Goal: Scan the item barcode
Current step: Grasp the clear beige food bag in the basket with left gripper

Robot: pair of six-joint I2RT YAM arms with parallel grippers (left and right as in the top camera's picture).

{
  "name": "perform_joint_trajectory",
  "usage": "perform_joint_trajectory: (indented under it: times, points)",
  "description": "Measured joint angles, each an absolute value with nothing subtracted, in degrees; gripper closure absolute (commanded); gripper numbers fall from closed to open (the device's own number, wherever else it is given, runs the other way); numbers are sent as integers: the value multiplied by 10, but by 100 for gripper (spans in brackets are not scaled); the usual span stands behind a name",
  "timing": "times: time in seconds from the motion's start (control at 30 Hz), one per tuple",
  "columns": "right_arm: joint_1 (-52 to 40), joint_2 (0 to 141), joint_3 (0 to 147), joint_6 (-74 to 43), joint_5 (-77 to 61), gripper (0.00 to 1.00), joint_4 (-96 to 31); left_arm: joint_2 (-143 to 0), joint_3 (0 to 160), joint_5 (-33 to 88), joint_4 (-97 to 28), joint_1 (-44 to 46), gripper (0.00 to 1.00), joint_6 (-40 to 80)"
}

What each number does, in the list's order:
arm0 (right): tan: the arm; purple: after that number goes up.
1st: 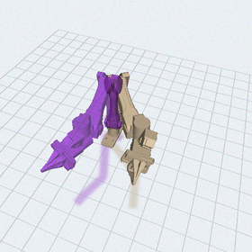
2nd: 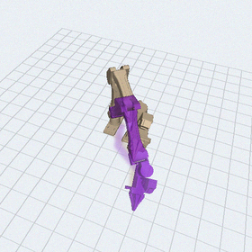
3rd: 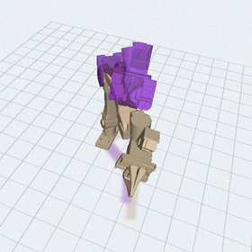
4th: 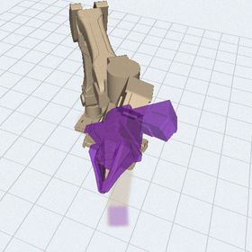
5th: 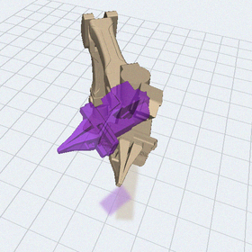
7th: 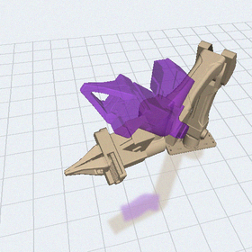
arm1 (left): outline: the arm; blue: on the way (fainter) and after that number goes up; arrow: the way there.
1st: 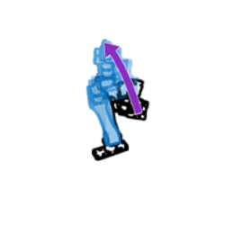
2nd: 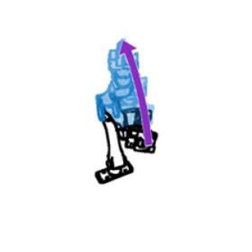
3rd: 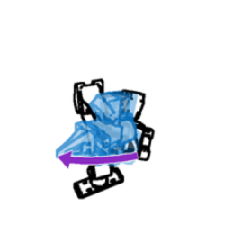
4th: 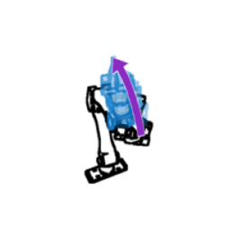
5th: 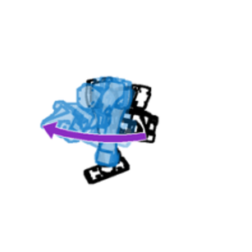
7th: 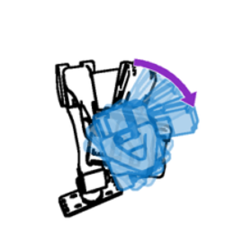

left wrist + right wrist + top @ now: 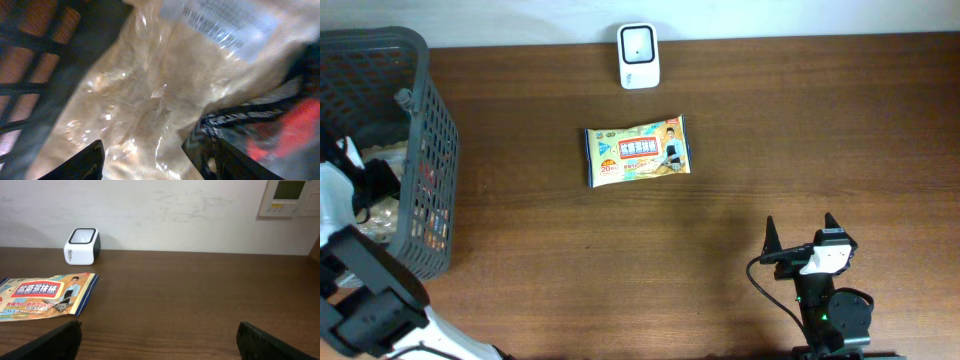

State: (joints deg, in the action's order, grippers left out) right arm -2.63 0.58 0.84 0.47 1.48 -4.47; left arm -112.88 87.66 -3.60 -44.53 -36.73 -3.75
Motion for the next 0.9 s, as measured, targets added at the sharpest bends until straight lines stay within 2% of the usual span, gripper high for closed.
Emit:
perform_joint_trajectory:
  times: [0.13, 0.2, 0.23, 0.3, 0.33, 0.37, 0.73, 0.9]
  points:
    - [-26, 6, 8, 5, 15, 1, -45, -1175, 878, -43, -436, -367, 26, -39]
    - [-26, 6, 8, 5, 15, 1, -44, -1177, 881, -44, -429, -367, 33, -39]
    - [-26, 6, 8, 4, 15, 2, -44, -1177, 881, -44, -429, -367, 46, -39]
    - [-26, 6, 8, 5, 15, 2, -44, -1184, 886, -46, -425, -367, 86, -39]
    - [-26, 6, 8, 5, 15, 2, -44, -1185, 890, -43, -424, -367, 96, -40]
    - [-26, 6, 8, 5, 15, 1, -44, -1184, 897, -44, -419, -367, 100, -39]
    - [-26, 6, 8, 5, 15, 1, -44, -1182, 902, -48, -415, -367, 100, -46]
    - [-26, 6, 8, 5, 15, 2, -45, -1133, 885, -45, -429, -367, 100, -36]
